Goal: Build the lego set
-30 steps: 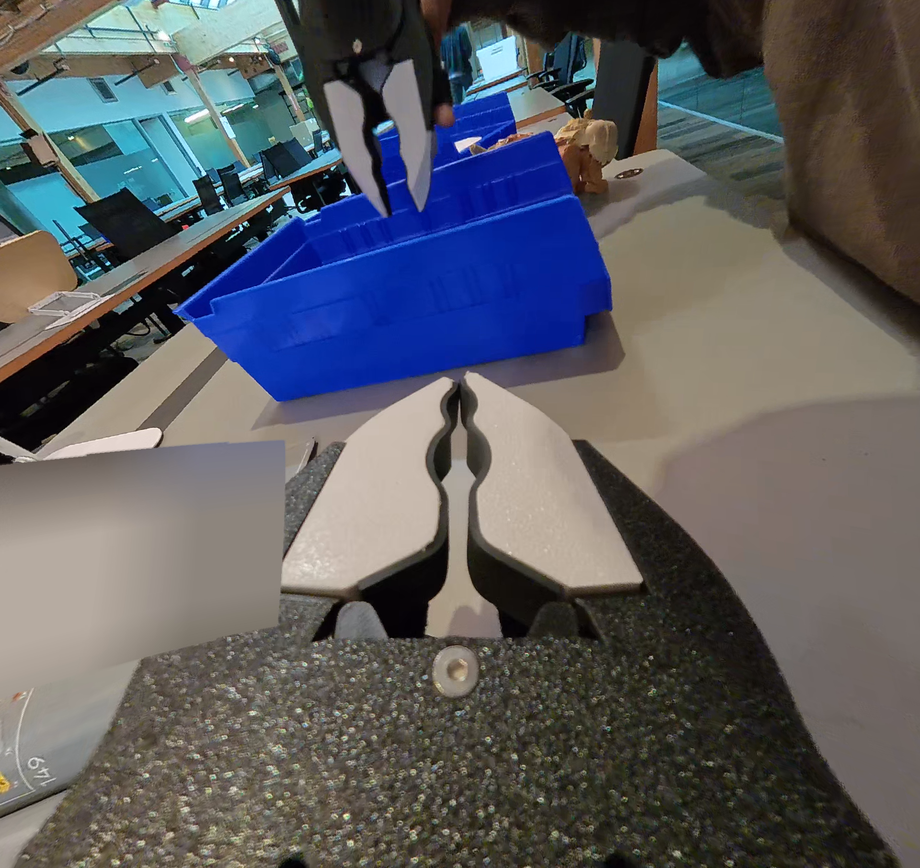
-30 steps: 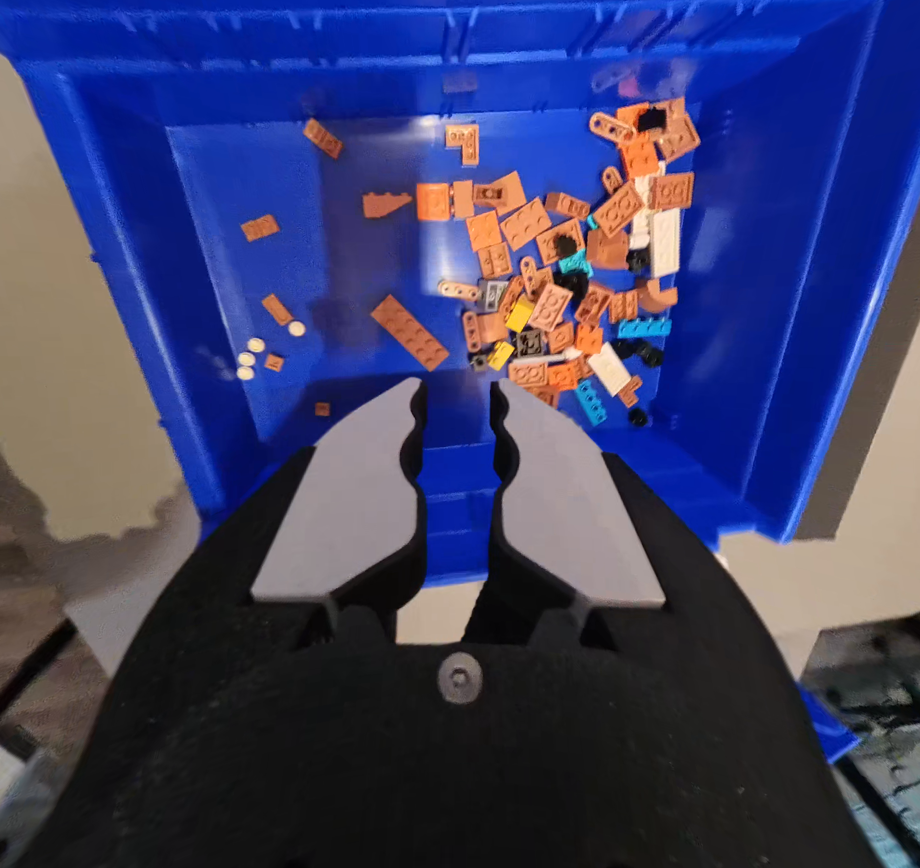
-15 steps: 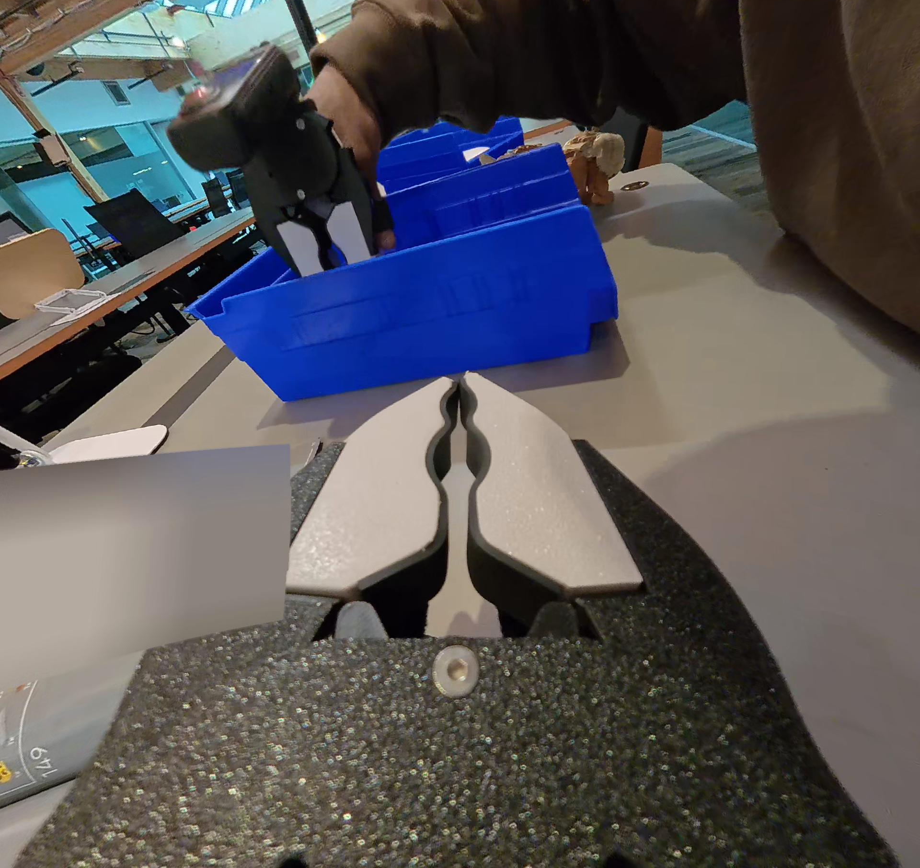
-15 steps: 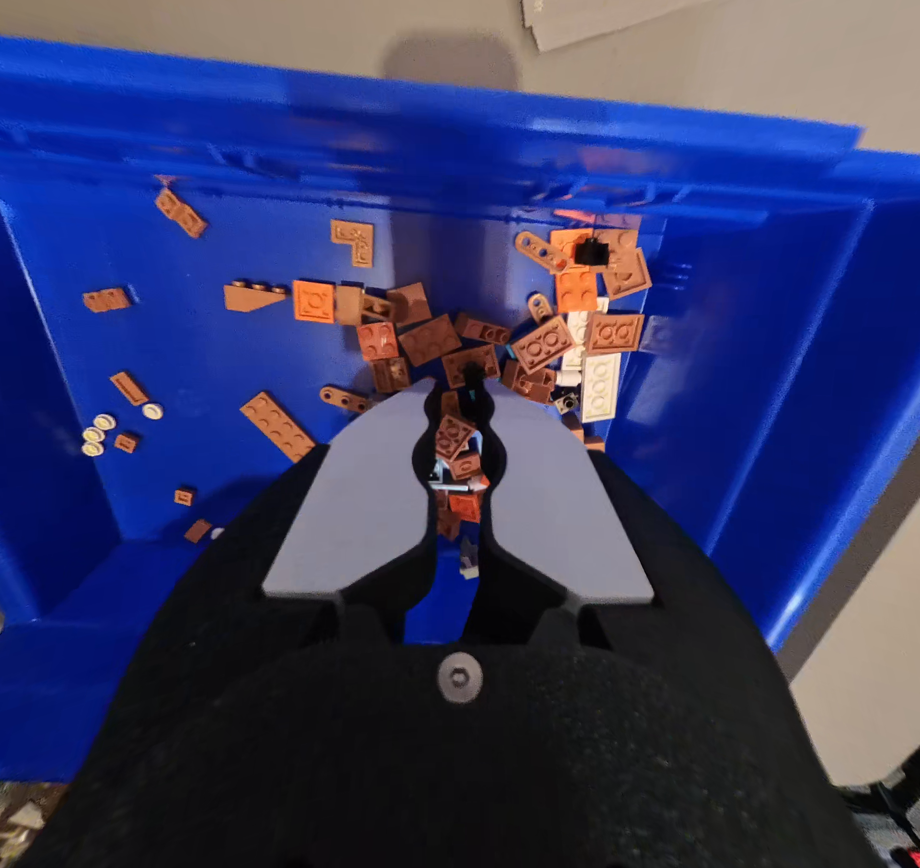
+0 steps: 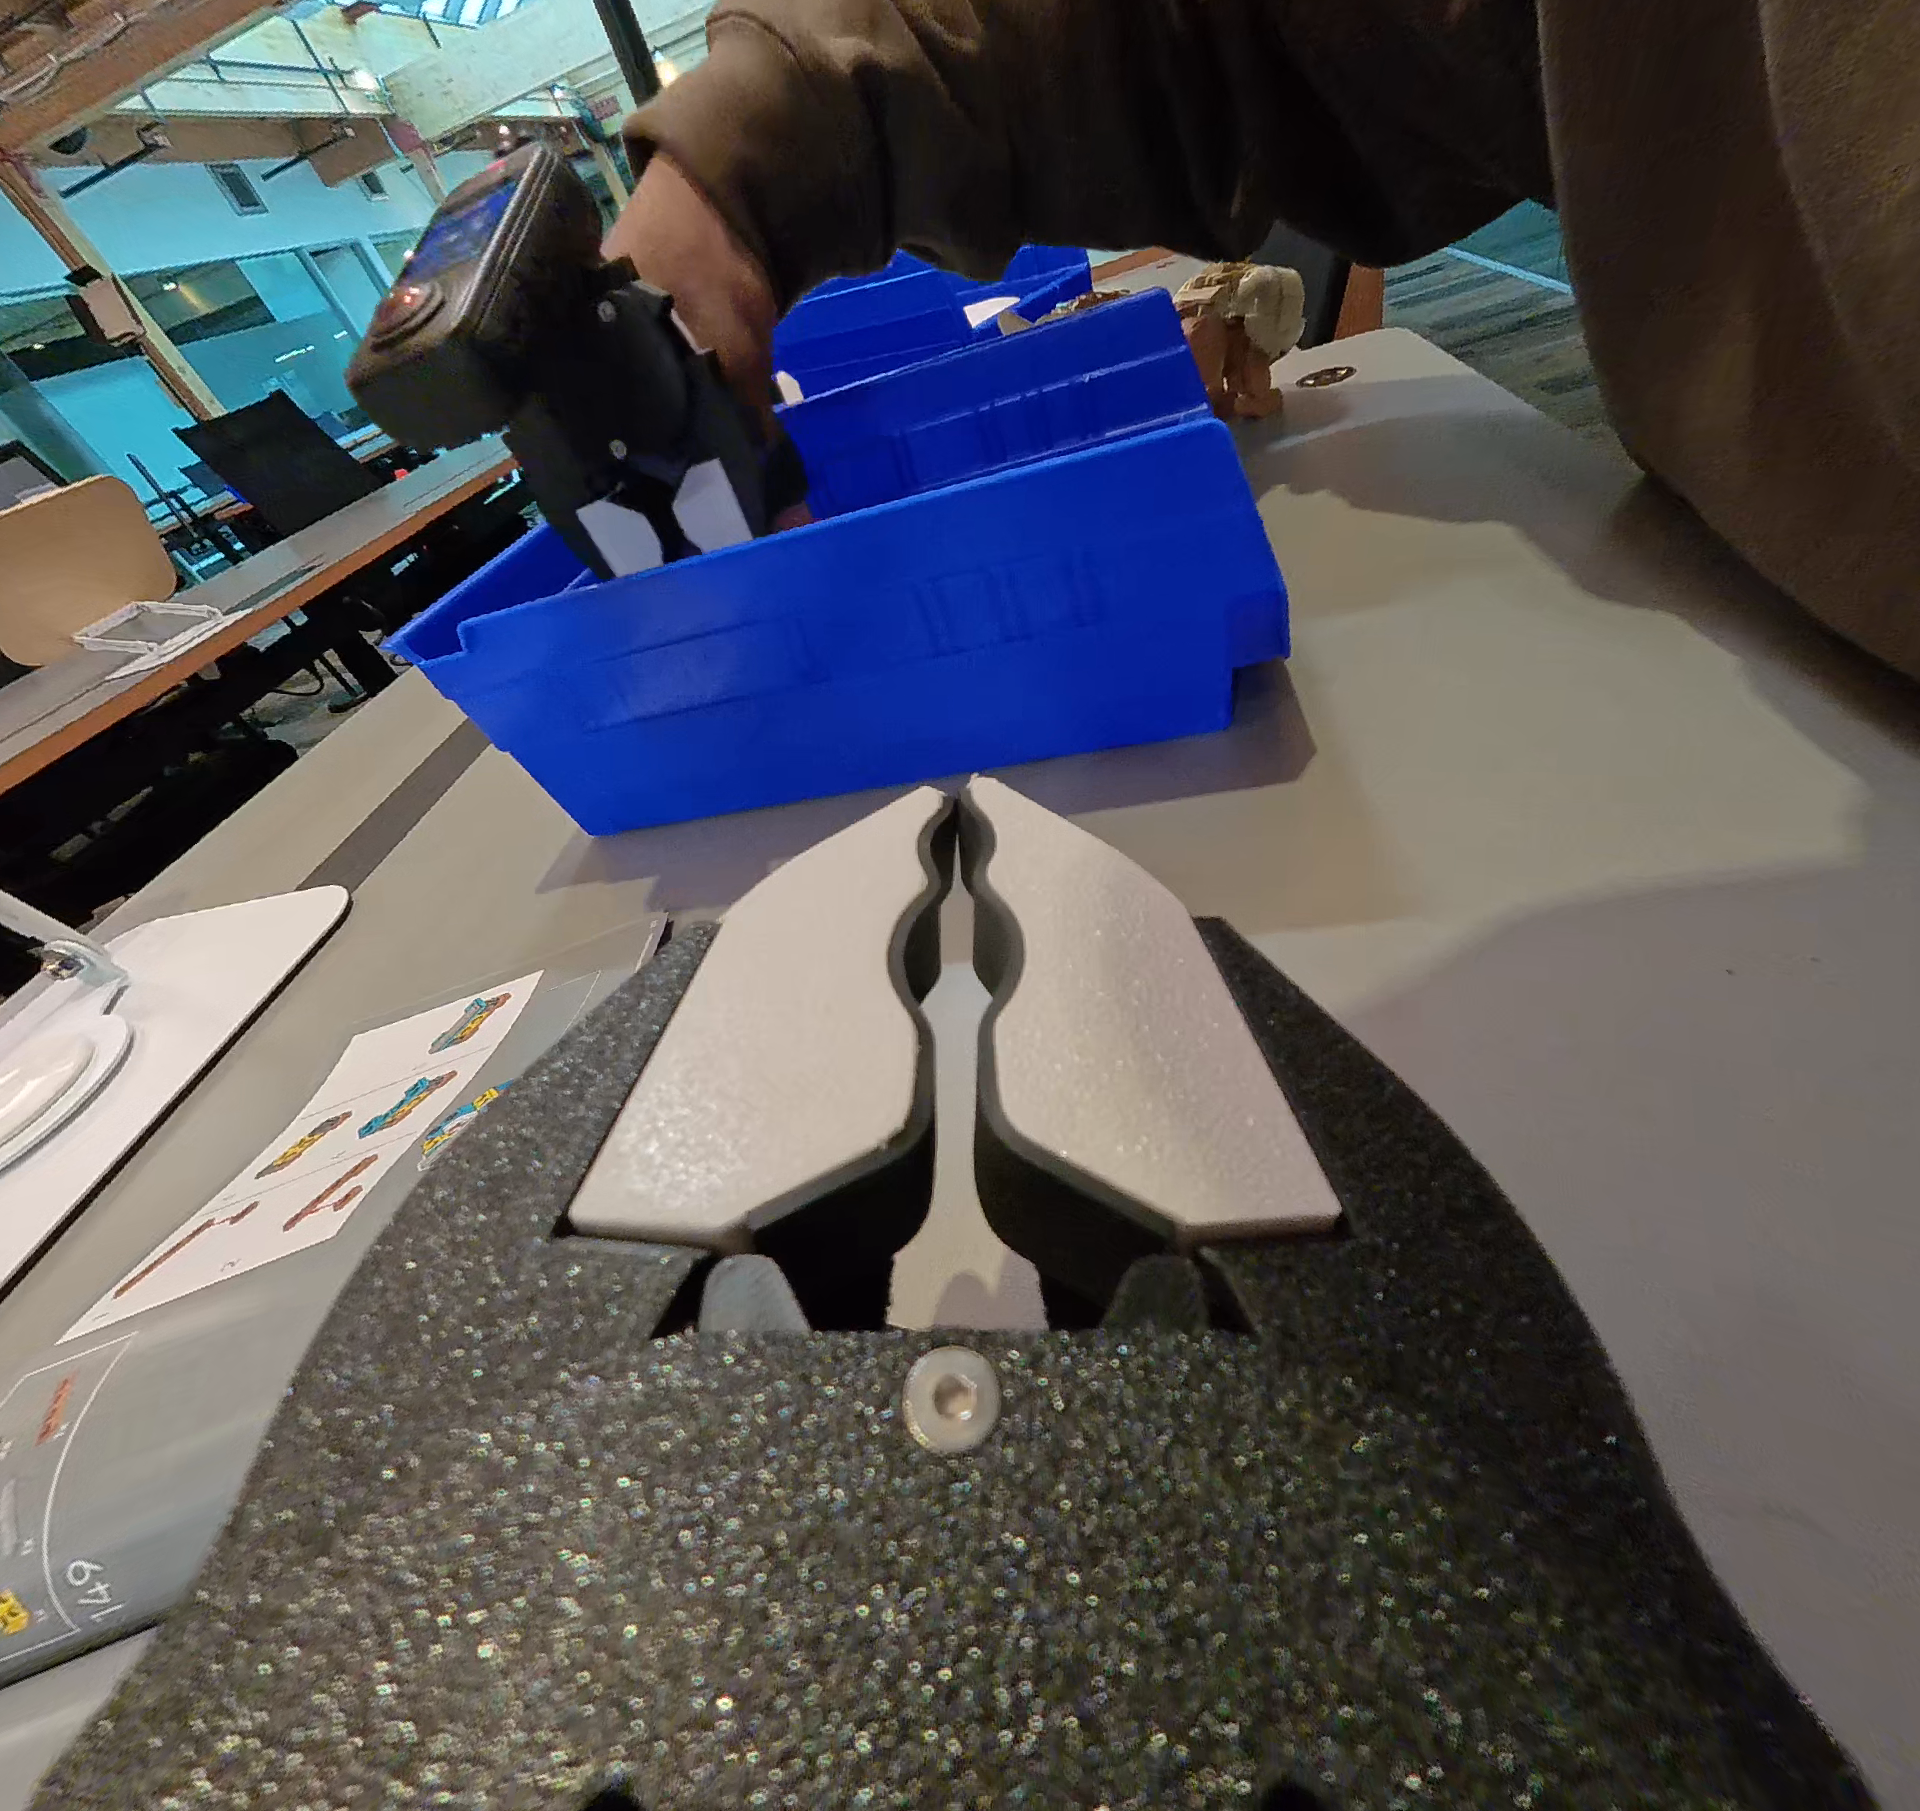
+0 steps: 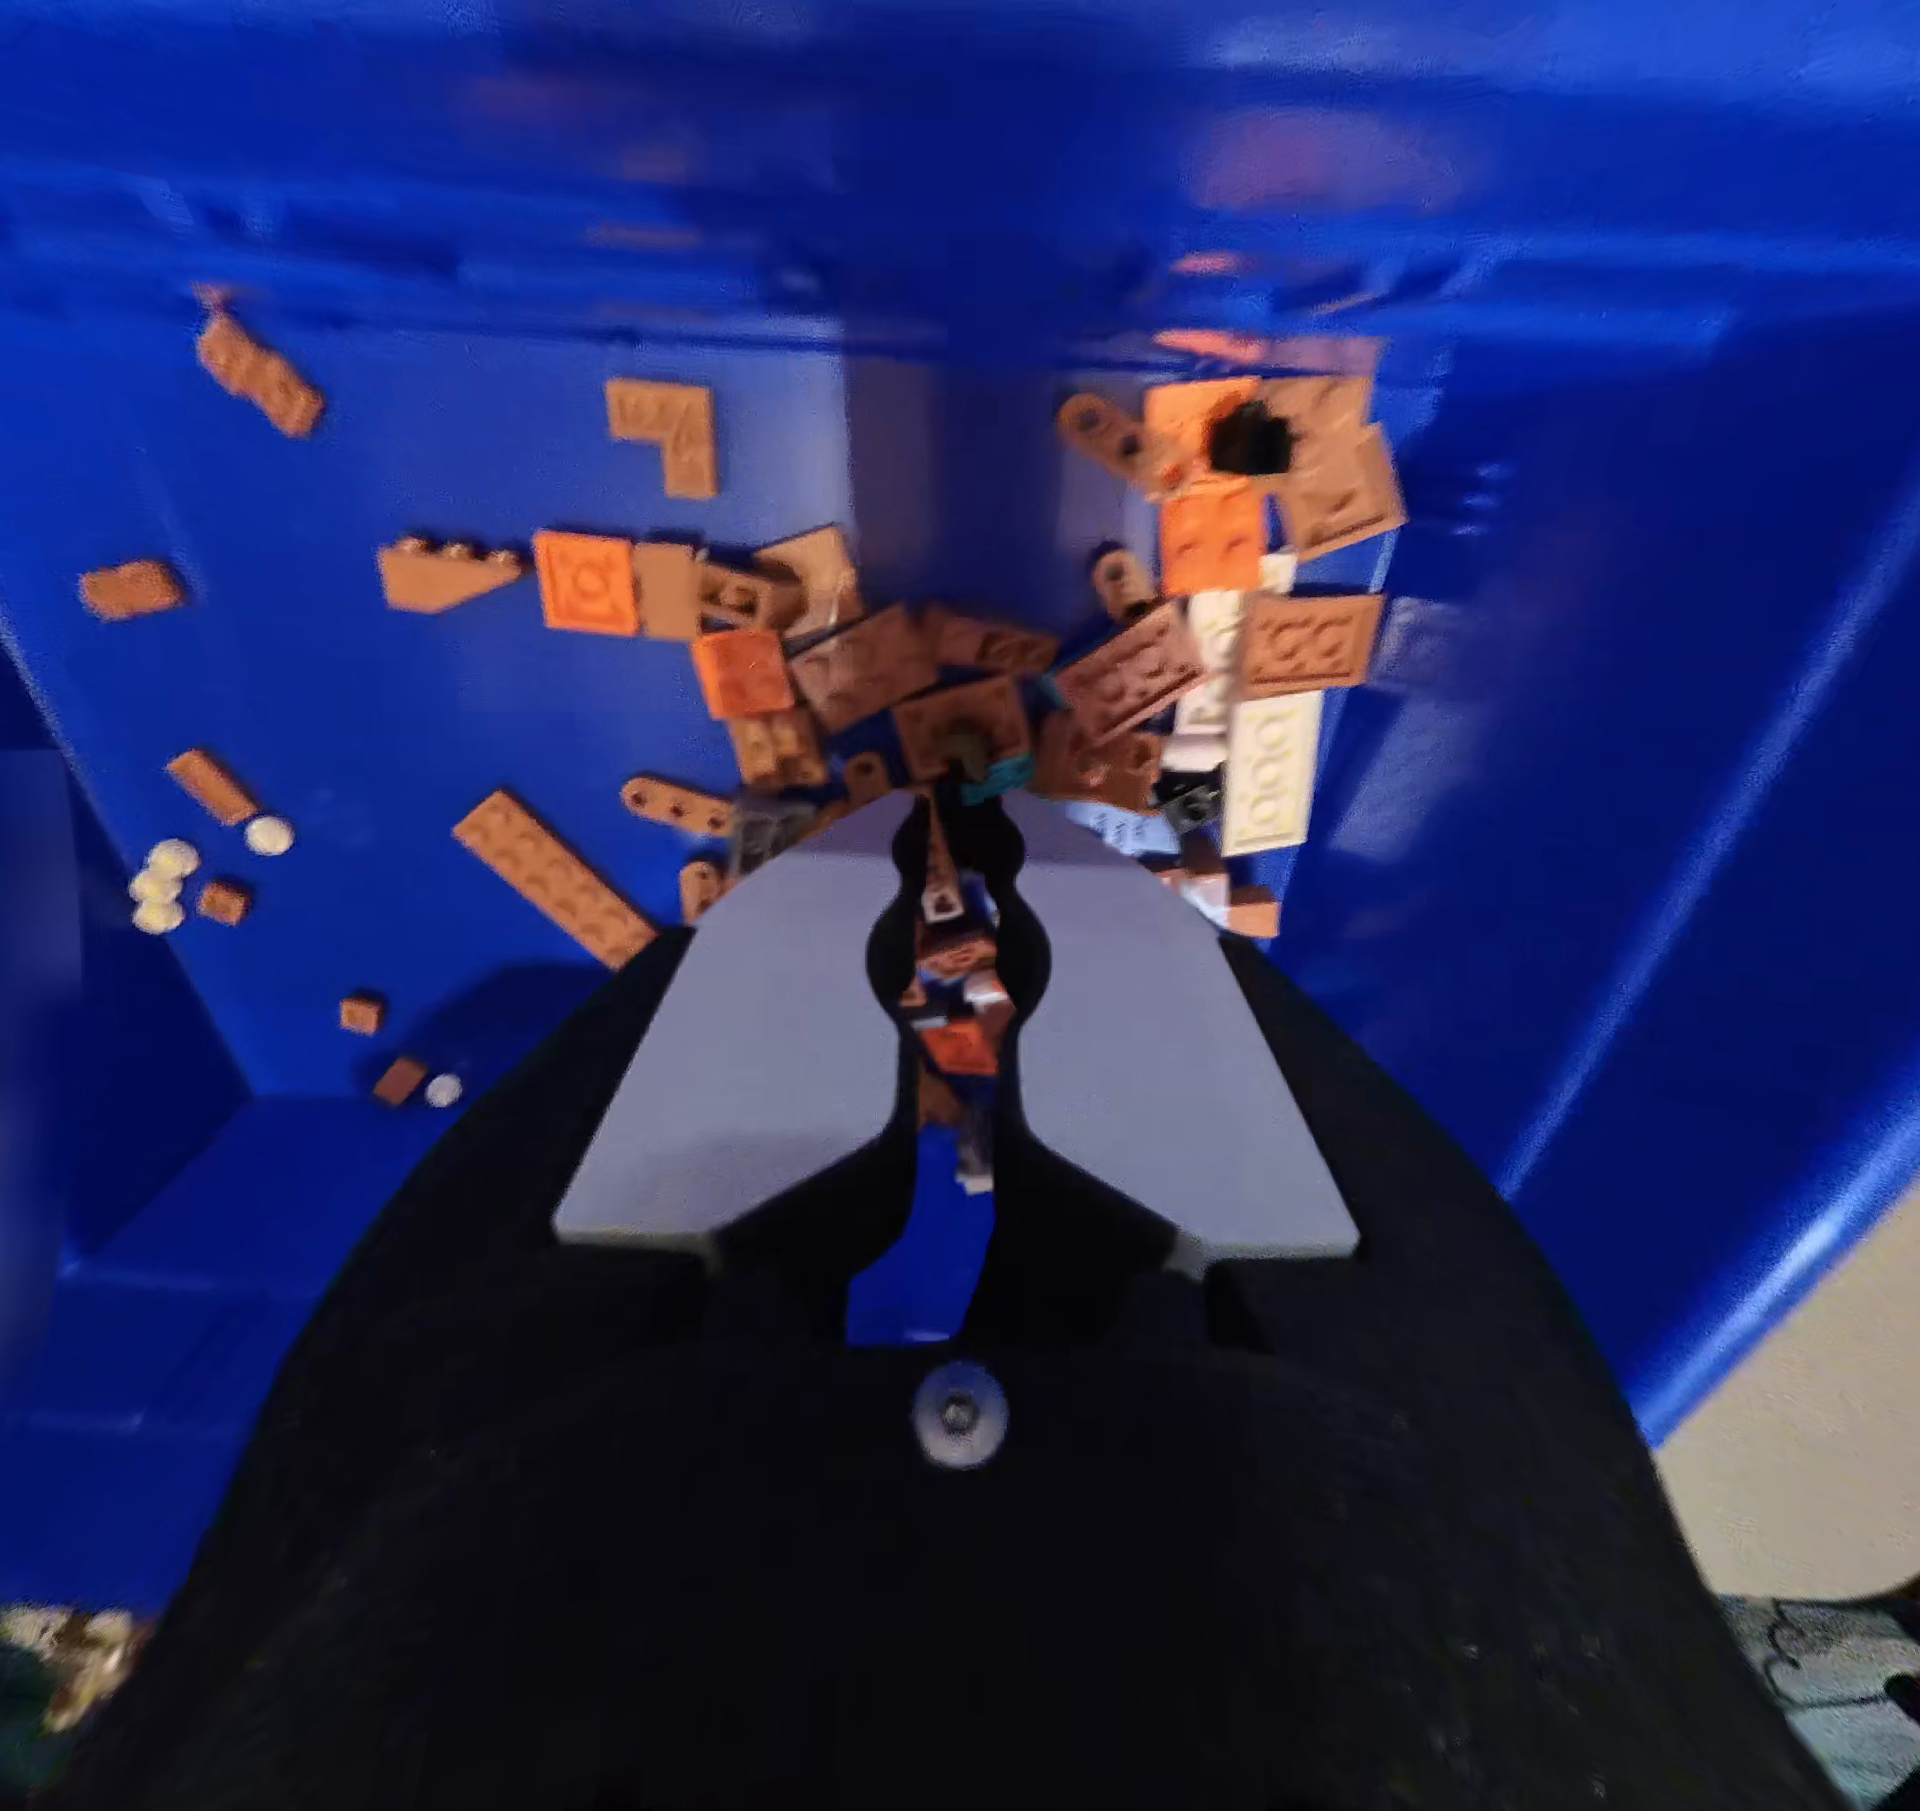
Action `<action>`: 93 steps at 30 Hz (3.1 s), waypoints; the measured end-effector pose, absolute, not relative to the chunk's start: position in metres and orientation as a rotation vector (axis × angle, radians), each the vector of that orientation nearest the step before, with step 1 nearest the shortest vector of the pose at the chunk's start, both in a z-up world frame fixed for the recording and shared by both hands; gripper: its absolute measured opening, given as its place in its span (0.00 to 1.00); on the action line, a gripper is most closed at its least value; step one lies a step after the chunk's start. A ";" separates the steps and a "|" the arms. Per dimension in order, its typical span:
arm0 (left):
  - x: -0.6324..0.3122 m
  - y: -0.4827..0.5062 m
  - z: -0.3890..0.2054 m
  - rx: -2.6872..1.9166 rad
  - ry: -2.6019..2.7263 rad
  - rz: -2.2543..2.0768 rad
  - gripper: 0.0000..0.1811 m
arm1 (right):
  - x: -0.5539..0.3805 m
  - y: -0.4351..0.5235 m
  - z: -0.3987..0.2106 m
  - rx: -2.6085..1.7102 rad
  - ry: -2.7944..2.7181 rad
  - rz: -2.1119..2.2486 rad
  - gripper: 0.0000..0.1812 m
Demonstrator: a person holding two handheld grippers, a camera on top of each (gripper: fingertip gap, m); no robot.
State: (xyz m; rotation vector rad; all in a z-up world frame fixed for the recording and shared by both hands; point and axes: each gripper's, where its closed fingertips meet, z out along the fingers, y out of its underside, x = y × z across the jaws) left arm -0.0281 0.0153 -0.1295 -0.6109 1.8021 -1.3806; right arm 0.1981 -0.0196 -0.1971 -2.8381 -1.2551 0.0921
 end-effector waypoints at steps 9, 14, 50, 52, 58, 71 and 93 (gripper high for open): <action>-0.028 0.015 -0.130 -0.610 1.805 -1.379 0.00 | 0.200 -0.051 -0.208 -2.970 -1.385 0.117 0.06; -0.028 0.015 -0.131 -0.607 1.810 -1.372 0.00 | 0.210 -0.016 -0.204 -2.846 -1.247 -0.057 0.05; -0.027 0.015 -0.131 -0.607 1.813 -1.368 0.00 | 0.213 -0.020 -0.214 -2.780 -1.414 -0.226 0.05; -0.027 0.015 -0.131 -0.609 1.812 -1.368 0.00 | 0.211 -0.019 -0.210 -2.780 -1.382 -0.239 0.05; -0.026 0.016 -0.131 -0.616 1.809 -1.360 0.00 | 0.208 -0.021 -0.185 -2.777 -1.318 -0.369 0.05; -0.020 0.044 -0.113 -0.786 1.627 -1.463 0.00 | 0.069 -0.009 -0.092 -2.518 -1.283 -0.206 0.05; -0.020 0.100 -0.104 -1.017 1.429 -1.489 0.00 | -0.099 0.008 -0.187 -2.568 -1.588 0.106 0.11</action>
